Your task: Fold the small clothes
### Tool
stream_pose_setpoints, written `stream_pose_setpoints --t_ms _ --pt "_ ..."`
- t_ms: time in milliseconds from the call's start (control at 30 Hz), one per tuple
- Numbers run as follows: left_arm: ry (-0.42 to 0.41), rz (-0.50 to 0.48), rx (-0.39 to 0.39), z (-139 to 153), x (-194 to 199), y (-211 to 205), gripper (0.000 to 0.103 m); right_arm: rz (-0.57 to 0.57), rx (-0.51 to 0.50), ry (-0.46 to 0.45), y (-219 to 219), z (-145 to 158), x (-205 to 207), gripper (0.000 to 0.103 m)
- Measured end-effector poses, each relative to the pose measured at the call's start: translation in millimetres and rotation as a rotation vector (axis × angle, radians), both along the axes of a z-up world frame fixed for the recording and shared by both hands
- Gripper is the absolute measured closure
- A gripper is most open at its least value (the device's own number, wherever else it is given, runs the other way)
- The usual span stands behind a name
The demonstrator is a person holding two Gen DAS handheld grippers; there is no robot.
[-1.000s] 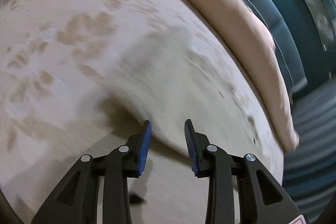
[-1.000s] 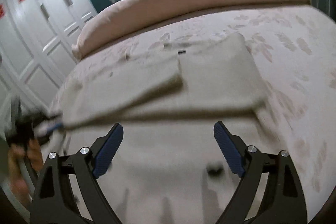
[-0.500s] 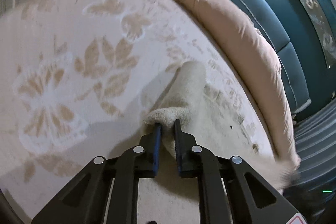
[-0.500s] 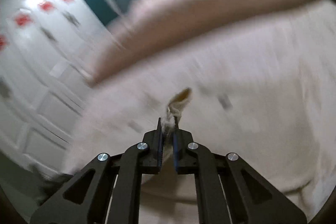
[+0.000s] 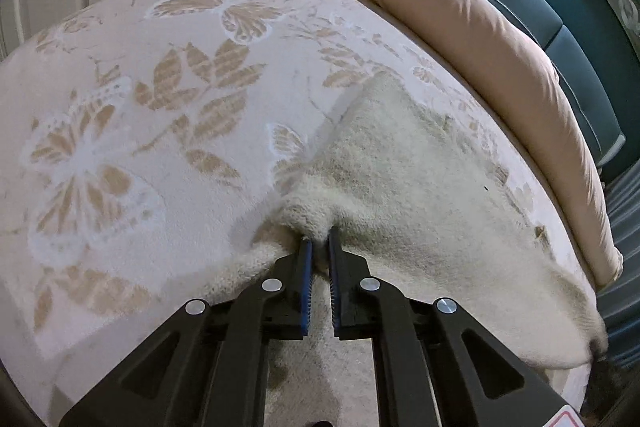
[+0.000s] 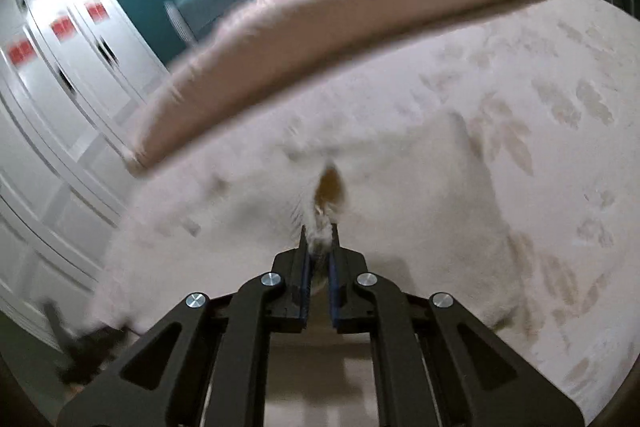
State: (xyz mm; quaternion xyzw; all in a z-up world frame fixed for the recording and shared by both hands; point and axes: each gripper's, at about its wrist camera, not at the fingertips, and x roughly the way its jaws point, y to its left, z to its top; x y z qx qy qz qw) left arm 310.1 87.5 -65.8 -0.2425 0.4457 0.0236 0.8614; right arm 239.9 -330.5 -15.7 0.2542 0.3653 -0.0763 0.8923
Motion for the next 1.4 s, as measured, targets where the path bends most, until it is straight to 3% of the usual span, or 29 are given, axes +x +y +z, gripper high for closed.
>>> stream_pose_setpoints --t_ms 67,167,267,333,500,600,700,967,1100,1267,1300,1400 --pt "-0.003 -0.004 0.006 0 -1 -1 0.096 -0.002 0.02 0.141 -12 -44 8 0.097" --pt "-0.015 -0.018 0.013 -1 -4 -1 0.094 -0.043 0.083 0.073 -17 -23 -5 0.095" --pt "-0.035 -0.028 -0.001 -5 -6 3 0.091 -0.014 -0.049 0.013 15 16 -4 0.093" --pt "-0.049 -0.031 -0.022 -8 -8 7 0.091 0.091 -0.115 -0.023 54 39 8 0.088" --pt "-0.092 -0.03 -0.055 -12 -13 11 0.091 0.395 -0.107 -0.047 157 54 69 0.066" --pt "-0.114 -0.029 -0.076 -16 -15 13 0.091 0.498 -0.052 -0.028 202 43 116 0.062" --pt "-0.139 -0.026 -0.104 -20 -17 15 0.091 0.533 -0.067 0.003 234 29 156 0.054" --pt "-0.182 -0.022 -0.14 -26 -20 18 0.091 0.609 -0.09 0.101 268 -20 222 0.051" --pt "-0.194 -0.022 -0.138 -27 -21 17 0.091 0.702 -0.164 0.1 284 -29 228 0.096" --pt "-0.203 -0.027 -0.141 -27 -22 17 0.091 0.652 -0.086 -0.047 267 5 236 0.097" --pt "-0.204 -0.029 -0.139 -28 -22 16 0.091 0.647 -0.102 -0.04 266 2 241 0.097" --pt "-0.2 -0.031 -0.124 -28 -21 14 0.09 0.659 -0.191 0.139 273 -45 259 0.097"
